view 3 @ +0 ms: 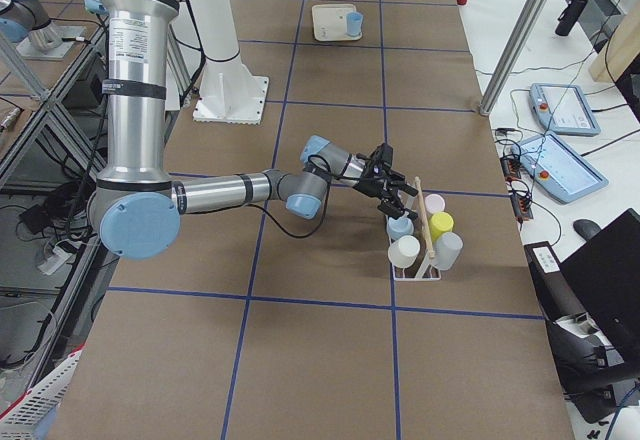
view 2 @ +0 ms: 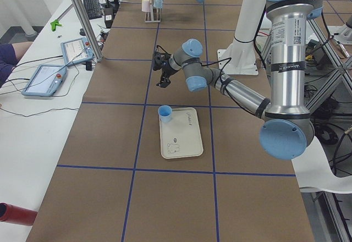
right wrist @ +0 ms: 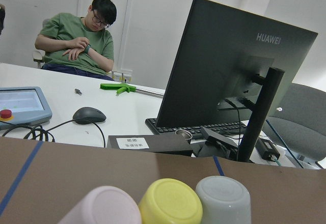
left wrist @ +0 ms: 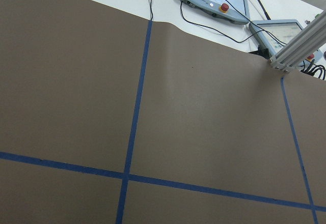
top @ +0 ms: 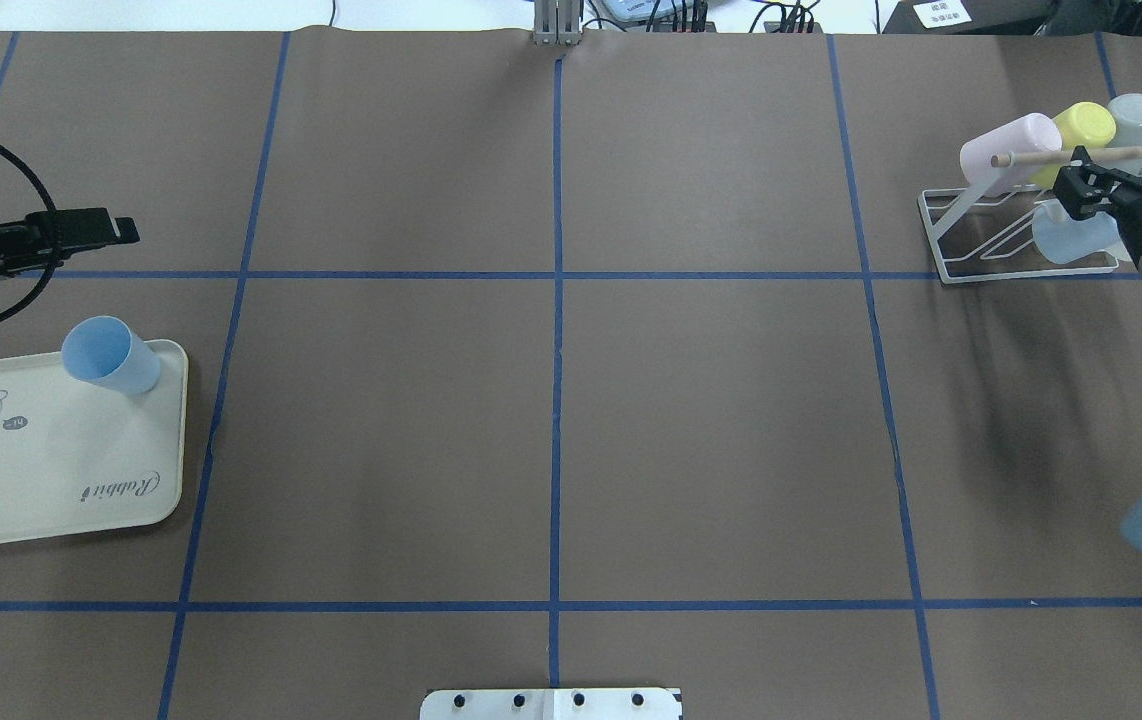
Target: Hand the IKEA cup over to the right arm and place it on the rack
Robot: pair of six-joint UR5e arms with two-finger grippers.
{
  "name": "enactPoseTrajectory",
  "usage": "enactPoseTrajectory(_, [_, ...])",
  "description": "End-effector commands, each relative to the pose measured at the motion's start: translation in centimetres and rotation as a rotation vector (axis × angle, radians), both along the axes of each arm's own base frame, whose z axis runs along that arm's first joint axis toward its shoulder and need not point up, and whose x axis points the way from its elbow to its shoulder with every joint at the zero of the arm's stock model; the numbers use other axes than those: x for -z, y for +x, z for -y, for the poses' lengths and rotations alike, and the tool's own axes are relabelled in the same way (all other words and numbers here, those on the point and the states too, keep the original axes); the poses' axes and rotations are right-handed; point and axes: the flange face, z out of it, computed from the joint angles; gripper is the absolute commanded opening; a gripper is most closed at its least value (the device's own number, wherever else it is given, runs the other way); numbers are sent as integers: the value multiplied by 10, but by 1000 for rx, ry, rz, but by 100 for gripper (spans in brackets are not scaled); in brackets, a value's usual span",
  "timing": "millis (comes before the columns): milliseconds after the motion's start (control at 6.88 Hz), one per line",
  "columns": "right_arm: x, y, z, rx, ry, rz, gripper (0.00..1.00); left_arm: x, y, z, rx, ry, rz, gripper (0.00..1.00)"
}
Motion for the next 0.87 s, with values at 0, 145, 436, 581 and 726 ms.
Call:
enactPoseTrajectory(0, [53,14,-3,-19,76,75,100,-6,-23,9,-48,-15,32,100])
enactPoseTrajectory(145, [79,17,-8,-27,110,138,100,-19,-40,18,-73,-20,60,100])
enactPoseTrajectory(436, [128,13,-13,-4,145,357,100,-58,-52,31,-156,-61,102,100])
enactPoseTrajectory(581, [155,5,-11,8,154,504,100,-70,-49,32,-191,-96,112,100])
enactPoseTrajectory(726, [165,0,-13,31,137,601,100,-82,-43,32,-237,-182,117,100])
